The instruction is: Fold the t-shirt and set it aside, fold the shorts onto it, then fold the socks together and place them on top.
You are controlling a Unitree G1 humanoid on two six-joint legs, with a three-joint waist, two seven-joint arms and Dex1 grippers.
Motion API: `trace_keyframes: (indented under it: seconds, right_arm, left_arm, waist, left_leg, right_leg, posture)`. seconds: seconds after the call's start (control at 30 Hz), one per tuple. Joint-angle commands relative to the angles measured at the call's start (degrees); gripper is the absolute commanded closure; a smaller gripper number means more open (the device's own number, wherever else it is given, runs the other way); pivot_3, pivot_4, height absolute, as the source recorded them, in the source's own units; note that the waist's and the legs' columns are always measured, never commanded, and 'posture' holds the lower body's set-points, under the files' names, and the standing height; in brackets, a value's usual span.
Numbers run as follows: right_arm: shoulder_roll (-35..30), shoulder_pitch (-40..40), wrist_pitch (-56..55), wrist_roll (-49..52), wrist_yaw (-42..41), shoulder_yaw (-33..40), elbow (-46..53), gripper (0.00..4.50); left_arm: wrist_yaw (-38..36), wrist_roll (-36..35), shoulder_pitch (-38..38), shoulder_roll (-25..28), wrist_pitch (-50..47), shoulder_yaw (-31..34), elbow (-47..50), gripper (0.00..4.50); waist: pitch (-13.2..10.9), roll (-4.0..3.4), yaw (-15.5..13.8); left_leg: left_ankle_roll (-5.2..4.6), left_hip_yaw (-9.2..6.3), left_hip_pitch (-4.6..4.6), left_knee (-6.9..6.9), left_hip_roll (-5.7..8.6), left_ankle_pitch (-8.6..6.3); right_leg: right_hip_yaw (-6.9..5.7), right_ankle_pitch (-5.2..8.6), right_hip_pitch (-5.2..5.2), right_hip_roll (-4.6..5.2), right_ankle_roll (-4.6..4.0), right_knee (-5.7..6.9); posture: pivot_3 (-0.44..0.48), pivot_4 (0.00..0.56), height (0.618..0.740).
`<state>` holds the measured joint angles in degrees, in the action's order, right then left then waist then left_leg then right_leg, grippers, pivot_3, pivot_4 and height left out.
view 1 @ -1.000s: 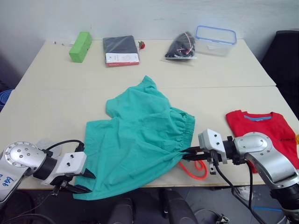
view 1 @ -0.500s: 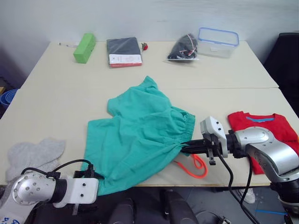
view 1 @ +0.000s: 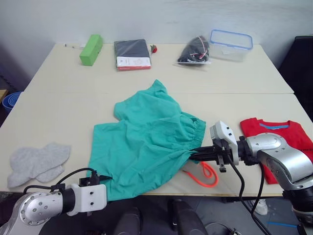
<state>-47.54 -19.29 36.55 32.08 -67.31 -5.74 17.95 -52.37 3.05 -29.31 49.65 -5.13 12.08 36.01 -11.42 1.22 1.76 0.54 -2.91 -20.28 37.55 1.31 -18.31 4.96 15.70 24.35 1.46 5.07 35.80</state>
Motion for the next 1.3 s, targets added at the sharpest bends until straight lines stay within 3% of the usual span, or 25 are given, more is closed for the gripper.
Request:
trace_keyframes:
  seconds: [0.03,0.2,0.27,0.4,0.6,0.87,1.07,1.2,1.3]
  right_arm:
    - [-0.6,-0.4,-0.6,0.6,-0.2,2.1,0.6,4.5]
    - [-0.3,-0.1,-1.0,0.3,0.0,1.8,0.6,4.5]
    - [-0.1,0.0,-1.4,-0.1,0.1,1.5,0.5,4.5]
    - [-0.1,0.7,-2.3,-0.8,0.1,1.1,0.7,4.5]
    - [-0.8,2.7,-6.1,-3.3,-0.8,0.4,1.4,4.5]
    - [-4.0,10.5,-10.0,-3.1,-4.4,1.5,8.0,4.5]
    - [-6.3,17.2,-7.8,2.5,-6.4,4.5,13.7,4.5]
    - [-6.0,19.4,-6.1,5.7,-5.0,6.1,15.3,4.5]
    - [-3.8,19.6,-1.0,10.6,-0.1,8.3,14.8,4.5]
  left_arm:
    - [-3.8,-4.2,-1.6,1.6,-1.3,2.8,1.2,2.38]
    - [-7.1,-8.0,-1.6,3.3,-3.9,5.1,1.5,4.02]
    - [-8.5,-10.1,-1.7,3.9,-6.3,5.8,2.6,4.45]
    - [-10.1,-20.4,1.1,4.7,-19.1,9.1,5.9,4.45]
    - [-16.0,-33.4,5.4,12.5,-35.0,16.5,6.9,4.45]
    - [-26.0,-27.5,1.6,20.4,-30.0,19.3,3.2,4.45]
    - [-36.2,-30.3,-0.2,23.3,-32.4,25.3,5.0,4.45]
    - [-39.1,-34.9,4.0,26.5,-35.3,27.0,3.7,4.45]
    - [-39.1,-38.6,16.9,35.5,-31.2,19.7,-7.5,4.45]
  waist:
    - [0.0,0.0,0.1]
    - [0.0,0.01,0.0]
    - [0.0,0.01,0.0]
    - [0.0,0.02,0.0]
    - [0.0,0.03,0.0]
    - [0.0,0.03,0.2]
    - [0.0,0.06,0.0]
    - [0.0,0.08,0.0]
    - [-0.1,0.3,-0.3]
  left_leg:
    - [0.0,0.0,-0.01,-0.01,0.0,0.0]
    - [0.0,-0.02,-0.02,-0.02,-0.01,0.0]
    - [0.0,-0.01,-0.03,-0.01,-0.01,0.0]
    - [0.0,-0.01,-0.04,-0.02,-0.01,0.0]
    - [0.0,-0.08,-0.03,0.03,-0.02,0.0]
    - [0.02,0.2,-0.01,-0.17,0.0,-0.01]
    - [0.01,0.21,-0.03,-0.18,-0.01,-0.01]
    - [0.01,0.21,-0.01,-0.11,-0.01,-0.01]
    - [0.01,0.1,-0.03,0.11,-0.02,-0.01]
  right_leg:
    - [0.01,0.0,0.02,0.0,0.0,-0.01]
    - [-0.02,0.01,0.03,-0.01,-0.01,-0.01]
    - [-0.02,0.01,0.03,-0.01,-0.01,-0.01]
    - [-0.03,0.01,0.03,-0.01,-0.01,-0.03]
    - [-0.11,0.01,0.03,-0.05,-0.02,0.05]
    - [-0.21,0.02,0.14,-0.08,-0.03,-0.07]
    - [-0.21,0.04,0.13,-0.07,-0.06,-0.14]
    - [-0.23,0.03,0.07,-0.07,-0.05,-0.14]
    - [-0.2,0.03,0.03,-0.1,-0.05,-0.07]
  posture:
    - [0.0,0.15,0.74]
    - [0.0,0.15,0.74]
    - [0.0,0.15,0.74]
    - [0.0,0.15,0.74]
    - [0.0,0.15,0.74]
    - [0.0,0.15,0.74]
    - [0.0,0.15,0.74]
    - [0.0,0.15,0.74]
    - [0.0,0.15,0.74]
